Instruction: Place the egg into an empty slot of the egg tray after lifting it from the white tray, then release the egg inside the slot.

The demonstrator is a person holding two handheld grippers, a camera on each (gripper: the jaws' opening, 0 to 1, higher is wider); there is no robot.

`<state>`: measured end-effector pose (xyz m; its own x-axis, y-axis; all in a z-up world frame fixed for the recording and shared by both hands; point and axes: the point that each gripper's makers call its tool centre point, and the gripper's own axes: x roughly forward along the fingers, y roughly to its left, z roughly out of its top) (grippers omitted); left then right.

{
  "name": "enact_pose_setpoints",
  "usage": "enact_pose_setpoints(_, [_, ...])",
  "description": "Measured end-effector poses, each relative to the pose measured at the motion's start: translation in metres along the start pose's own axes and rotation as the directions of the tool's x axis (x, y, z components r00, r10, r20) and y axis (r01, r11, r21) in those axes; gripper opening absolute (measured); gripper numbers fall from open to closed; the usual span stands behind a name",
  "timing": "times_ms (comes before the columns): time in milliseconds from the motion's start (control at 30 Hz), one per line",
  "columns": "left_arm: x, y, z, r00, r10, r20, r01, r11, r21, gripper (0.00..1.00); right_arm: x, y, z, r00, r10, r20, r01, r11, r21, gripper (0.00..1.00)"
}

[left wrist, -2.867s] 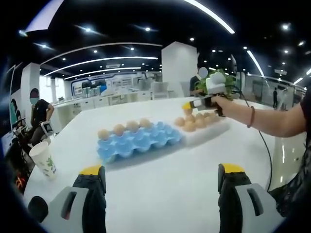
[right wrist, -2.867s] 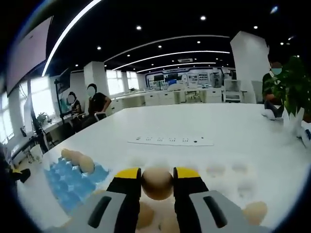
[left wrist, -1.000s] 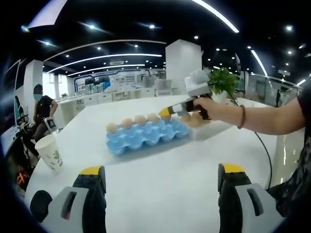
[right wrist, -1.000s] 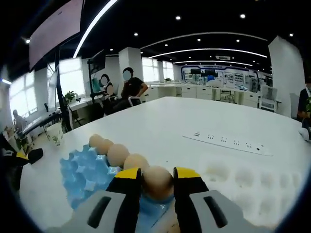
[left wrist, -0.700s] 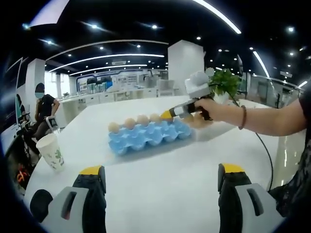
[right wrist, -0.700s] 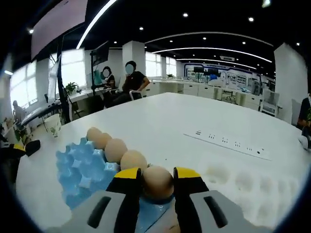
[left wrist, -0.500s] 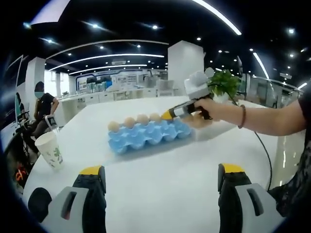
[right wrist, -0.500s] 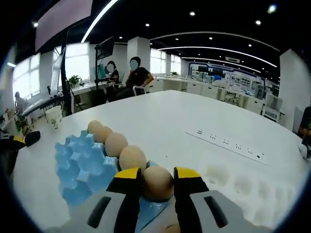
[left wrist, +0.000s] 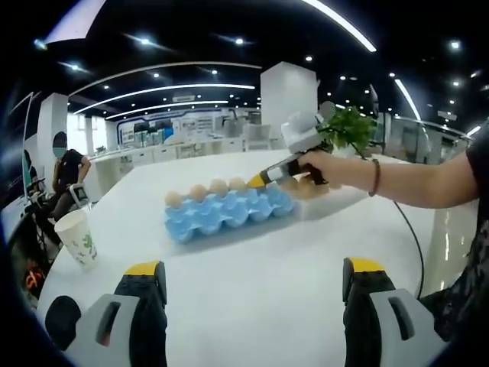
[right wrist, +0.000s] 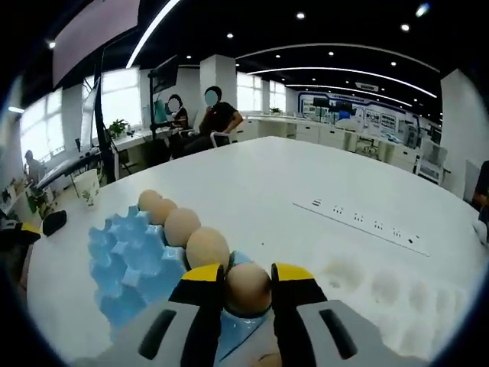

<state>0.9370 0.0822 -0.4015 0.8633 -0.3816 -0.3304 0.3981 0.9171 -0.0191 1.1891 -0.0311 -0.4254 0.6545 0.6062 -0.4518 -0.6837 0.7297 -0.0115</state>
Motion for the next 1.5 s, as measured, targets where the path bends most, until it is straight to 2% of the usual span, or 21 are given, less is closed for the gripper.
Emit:
enact_pose_setpoints(133, [-0.001,-0.002,-0.002,1.0,0.003,-0.011,-0.003,1.0,0.008,0.98,-0.005,0.002,0.0,1.0,-0.006,0.021,0.006,1.0,0.012,0.27])
enact_pose_setpoints(333, [0.001,-0.005,0.0,1.0,-0.005,-0.003,0.005,1.0,0.007,0.98,-0.013,0.003,0.006,0.996,-0.003,0.088,-0.002,0.999,0.052,0.29])
enact_pose_setpoints(633, [0.005,-0.011,0.003,1.0,-0.026,0.001,0.026,1.0,0.015,0.99,-0.023,-0.002,0.011,0.993,-0.008,0.121,0.0,0.998,0.067,0.35])
enact_pose_setpoints(867, [0.006,-0.011,0.007,0.999,-0.03,0.016,0.029,1.0,0.011,0.99,-0.037,-0.007,0.013,0.989,-0.047,0.143,0.037,0.997,0.074,0.4])
enact_pose_setpoints(1500, [-0.005,-0.013,0.013,0.999,-0.02,0.042,0.019,1.0,0.024,0.99,-0.066,-0.014,-0.011,0.988,-0.109,0.105,0.095,0.986,0.134,0.4])
